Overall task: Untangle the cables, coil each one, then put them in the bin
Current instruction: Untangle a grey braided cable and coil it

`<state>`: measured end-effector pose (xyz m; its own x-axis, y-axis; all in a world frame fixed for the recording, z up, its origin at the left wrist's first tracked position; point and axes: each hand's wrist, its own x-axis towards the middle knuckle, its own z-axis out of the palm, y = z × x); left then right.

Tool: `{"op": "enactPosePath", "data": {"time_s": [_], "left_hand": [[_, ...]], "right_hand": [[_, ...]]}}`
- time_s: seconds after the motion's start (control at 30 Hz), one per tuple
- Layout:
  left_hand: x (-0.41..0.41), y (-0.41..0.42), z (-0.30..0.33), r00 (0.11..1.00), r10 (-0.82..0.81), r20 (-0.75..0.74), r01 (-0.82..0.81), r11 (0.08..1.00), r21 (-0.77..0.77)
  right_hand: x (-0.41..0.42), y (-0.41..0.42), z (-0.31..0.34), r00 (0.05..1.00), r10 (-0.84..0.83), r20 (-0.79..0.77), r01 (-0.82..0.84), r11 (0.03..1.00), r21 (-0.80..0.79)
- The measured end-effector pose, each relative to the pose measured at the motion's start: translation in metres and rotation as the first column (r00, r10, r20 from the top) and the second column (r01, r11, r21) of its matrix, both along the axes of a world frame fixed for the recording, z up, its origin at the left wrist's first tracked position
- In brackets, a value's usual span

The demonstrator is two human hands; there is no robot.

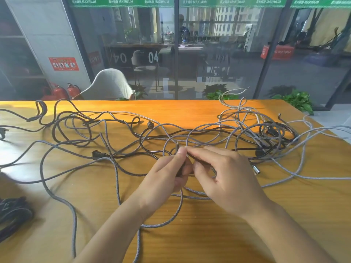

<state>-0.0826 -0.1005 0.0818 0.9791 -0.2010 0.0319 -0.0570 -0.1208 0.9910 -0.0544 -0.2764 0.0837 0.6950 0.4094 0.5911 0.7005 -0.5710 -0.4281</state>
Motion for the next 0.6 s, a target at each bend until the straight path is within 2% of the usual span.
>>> {"op": "enactPosePath", "data": {"time_s": [0.1,0.2,0.27,0.4,0.6], "left_hand": [[0.0,-0.004,0.002,0.996,0.079,0.034,-0.079,0.997,-0.006],[0.002,-0.003,0.003,0.985,0.163,0.055,-0.163,0.987,-0.014],[0.004,0.0,0.003,0.976,0.208,0.061,-0.207,0.978,-0.035],[0.006,0.005,0.001,0.958,0.267,0.102,-0.262,0.963,-0.06],[0.008,0.017,0.002,0.95,0.293,0.113,-0.261,0.937,-0.232]], "right_hand": [[-0.005,0.003,0.001,0.997,-0.073,0.037,0.073,0.997,-0.002],[-0.008,0.003,0.002,0.997,-0.079,-0.013,0.079,0.996,-0.035],[-0.01,0.004,0.002,0.989,0.042,-0.142,-0.049,0.998,-0.045],[-0.017,0.012,0.001,0.881,0.285,-0.378,-0.328,0.943,-0.055],[-0.016,0.015,-0.003,0.74,0.386,-0.55,-0.475,0.88,-0.022]]}}
